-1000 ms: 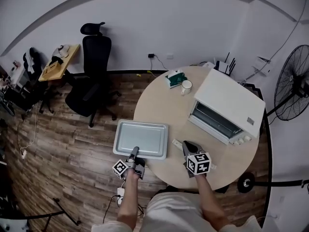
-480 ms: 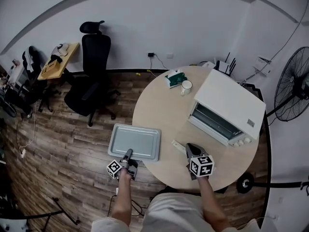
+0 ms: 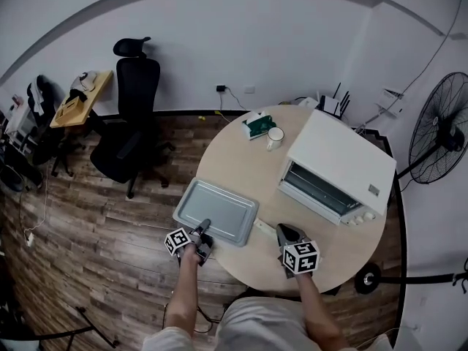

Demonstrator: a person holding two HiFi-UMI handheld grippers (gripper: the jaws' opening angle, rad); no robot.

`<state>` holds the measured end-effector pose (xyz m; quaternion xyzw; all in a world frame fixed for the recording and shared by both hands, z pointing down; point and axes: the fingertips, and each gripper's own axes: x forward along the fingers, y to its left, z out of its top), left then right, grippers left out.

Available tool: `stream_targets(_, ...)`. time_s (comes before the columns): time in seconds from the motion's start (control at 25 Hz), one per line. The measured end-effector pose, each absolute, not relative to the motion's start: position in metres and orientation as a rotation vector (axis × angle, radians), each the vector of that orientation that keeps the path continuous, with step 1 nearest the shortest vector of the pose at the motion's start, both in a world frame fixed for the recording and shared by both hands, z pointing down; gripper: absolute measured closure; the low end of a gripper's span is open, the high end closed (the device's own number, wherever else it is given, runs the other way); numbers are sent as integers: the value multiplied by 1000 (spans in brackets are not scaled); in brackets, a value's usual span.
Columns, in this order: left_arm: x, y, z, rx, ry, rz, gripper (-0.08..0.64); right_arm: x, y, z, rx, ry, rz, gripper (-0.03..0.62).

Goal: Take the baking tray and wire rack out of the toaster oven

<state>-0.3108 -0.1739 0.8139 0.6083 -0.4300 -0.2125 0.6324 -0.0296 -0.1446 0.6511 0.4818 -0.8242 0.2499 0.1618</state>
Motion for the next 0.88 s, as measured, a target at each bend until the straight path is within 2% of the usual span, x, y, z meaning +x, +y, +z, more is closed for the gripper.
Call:
stream_targets(0.36, -297, -216, 825, 1361, -1080, -317, 436, -16, -150, 654, 1408, -2332, 720, 595)
stream_targets(0.44, -294, -221, 825, 1325, -1081, -309, 384, -19, -151, 653, 1406, -2334, 720, 595)
stream_targets(0.52, -290, -221, 828, 1292, -1066, -281, 368, -22, -152, 653, 1400, -2336, 719, 595)
stream_targets(0.6, -284, -217, 829, 1267, -1048, -242, 295, -25, -152, 652, 1392, -2338, 722, 595)
stream_targets(0.88, -270, -196, 833, 1163, -1037, -218, 264, -26, -154, 653, 1386, -2342, 732, 595)
